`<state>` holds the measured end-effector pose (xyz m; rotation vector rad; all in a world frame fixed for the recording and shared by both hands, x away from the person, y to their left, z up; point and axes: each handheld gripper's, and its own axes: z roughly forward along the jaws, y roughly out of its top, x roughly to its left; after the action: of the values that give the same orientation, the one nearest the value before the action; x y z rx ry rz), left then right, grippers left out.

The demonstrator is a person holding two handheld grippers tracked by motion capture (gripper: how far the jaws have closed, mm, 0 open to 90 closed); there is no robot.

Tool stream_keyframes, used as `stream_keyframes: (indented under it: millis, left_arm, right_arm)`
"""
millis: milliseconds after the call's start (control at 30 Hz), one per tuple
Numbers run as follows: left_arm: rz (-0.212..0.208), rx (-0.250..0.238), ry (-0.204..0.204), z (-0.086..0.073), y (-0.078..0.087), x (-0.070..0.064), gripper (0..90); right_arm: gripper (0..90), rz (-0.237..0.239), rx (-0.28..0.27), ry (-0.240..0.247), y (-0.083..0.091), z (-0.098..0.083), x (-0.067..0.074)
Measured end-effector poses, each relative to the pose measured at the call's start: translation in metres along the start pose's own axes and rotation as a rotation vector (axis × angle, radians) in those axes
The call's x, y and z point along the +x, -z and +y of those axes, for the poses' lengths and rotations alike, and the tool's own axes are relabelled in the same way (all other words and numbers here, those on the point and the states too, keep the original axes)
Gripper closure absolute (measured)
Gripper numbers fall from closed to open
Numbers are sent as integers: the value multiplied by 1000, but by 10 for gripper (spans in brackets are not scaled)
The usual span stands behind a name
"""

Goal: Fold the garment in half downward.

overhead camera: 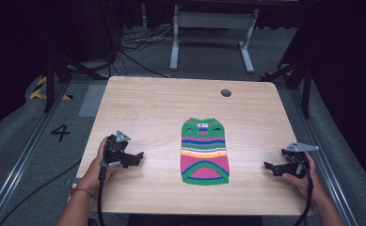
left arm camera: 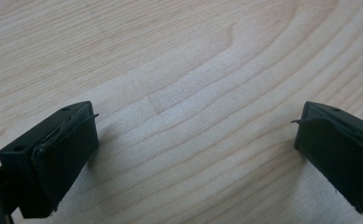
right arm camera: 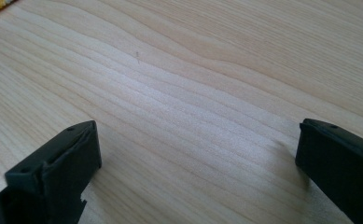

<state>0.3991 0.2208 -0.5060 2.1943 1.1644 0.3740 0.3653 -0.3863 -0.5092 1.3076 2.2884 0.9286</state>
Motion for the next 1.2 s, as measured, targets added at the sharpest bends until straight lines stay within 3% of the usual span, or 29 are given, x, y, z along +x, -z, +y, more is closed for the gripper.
stream_keyframes:
  millis: [200, 333, 433, 500, 567, 667, 733, 833, 867, 1033, 1067, 1100, 1133, 1200]
  left_arm:
    - [-7, 6, -10, 0, 1, 1, 0]
    - [-26, 1, -41, -1, 1, 4, 2]
    - [-76, 26, -95, -1, 4, 9, 2]
    - [-78, 25, -96, 2, 4, 12, 36]
    - [-93, 23, -104, 7, 5, 14, 166]
    - [-98, 39, -102, 13, 3, 15, 168]
    - [-110, 33, -119, 22, 2, 14, 229]
    - [-122, 18, -149, 46, -4, 10, 246]
    - [-122, 18, -149, 46, -4, 10, 259]
    - [-152, -31, -174, 96, -32, -5, 332]
    - [-152, -31, -174, 96, -32, -5, 341]
    - [-154, -40, -179, 112, -43, -11, 343]
    - [-154, -40, -179, 112, -43, -11, 344]
    - [-177, -44, -183, 134, -64, -24, 344]
  right_arm:
    - [8, 2, -1, 3, 0, 0, 0]
    - [12, 2, -2, 3, 0, 0, 0]
    - [138, 4, -24, 5, 3, -1, 0]
    - [183, 7, -27, 0, 4, 0, -1]
    - [217, 14, -11, 4, 4, 3, -2]
    - [260, 44, -16, 14, 3, 9, -2]
    - [309, 65, -38, 21, 0, 26, -1]
    - [353, 71, -47, 60, -8, 52, 5]
    - [393, 82, -62, 60, -11, 62, 8]
    - [507, 142, -75, 107, -39, 113, 20]
    - [512, 150, -66, 127, -47, 124, 25]
    - [515, 153, -62, 133, -53, 130, 27]
    - [515, 153, -62, 133, -53, 130, 27]
    - [538, 177, -63, 139, -72, 153, 37]
